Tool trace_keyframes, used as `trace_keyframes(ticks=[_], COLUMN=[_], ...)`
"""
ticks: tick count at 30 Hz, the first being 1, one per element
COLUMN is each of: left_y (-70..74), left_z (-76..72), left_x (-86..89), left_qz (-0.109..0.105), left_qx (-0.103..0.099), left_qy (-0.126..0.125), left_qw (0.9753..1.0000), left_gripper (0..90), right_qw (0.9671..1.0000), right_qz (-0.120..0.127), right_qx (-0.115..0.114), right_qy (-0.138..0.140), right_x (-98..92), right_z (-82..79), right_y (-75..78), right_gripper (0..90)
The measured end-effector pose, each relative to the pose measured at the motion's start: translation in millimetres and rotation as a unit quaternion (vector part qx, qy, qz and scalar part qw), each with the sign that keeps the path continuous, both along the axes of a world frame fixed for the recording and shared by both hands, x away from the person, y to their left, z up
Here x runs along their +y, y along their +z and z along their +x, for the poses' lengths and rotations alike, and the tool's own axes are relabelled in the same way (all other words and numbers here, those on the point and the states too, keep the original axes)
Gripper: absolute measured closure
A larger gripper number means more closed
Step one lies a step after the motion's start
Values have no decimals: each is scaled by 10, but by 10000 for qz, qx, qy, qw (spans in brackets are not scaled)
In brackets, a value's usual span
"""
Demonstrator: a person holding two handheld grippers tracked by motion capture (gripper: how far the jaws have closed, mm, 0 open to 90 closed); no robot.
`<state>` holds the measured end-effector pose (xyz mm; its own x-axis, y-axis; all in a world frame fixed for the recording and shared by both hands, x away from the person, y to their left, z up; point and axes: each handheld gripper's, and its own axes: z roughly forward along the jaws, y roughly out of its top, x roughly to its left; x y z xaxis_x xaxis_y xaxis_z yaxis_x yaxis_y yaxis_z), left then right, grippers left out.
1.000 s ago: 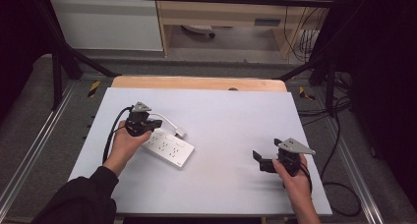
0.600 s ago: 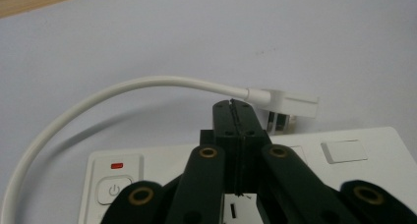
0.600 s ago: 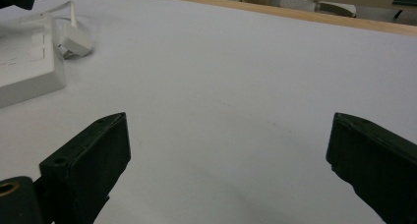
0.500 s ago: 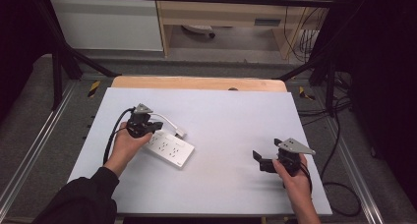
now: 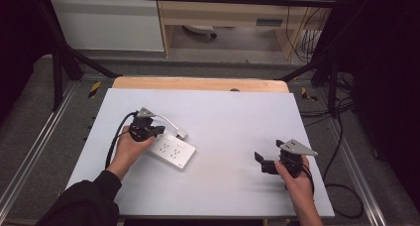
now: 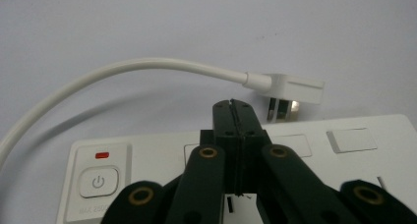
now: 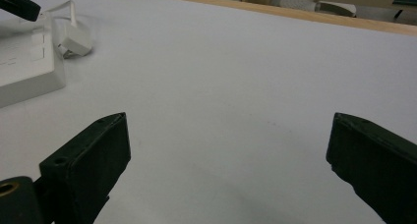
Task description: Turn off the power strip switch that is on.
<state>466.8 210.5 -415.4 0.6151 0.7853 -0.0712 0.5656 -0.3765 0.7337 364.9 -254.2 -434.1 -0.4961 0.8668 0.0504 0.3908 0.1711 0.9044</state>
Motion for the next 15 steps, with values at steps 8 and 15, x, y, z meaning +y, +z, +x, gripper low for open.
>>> trace_keyframes(ticks=[8,15], left_y=[-32,-34], left_z=[-14,-16], left_x=[-5,-12], left_qz=[21,39], left_qx=[30,10], left_qy=[-20,-25], left_qw=[10000,10000], left_gripper=[900,900], right_qw=[10000,10000], right_qz=[-11,-11], right_qx=[-12,-10], right_qy=[14,14], right_x=[2,3], right_z=[2,2], right_y=[-1,-1], right_gripper=[33,33])
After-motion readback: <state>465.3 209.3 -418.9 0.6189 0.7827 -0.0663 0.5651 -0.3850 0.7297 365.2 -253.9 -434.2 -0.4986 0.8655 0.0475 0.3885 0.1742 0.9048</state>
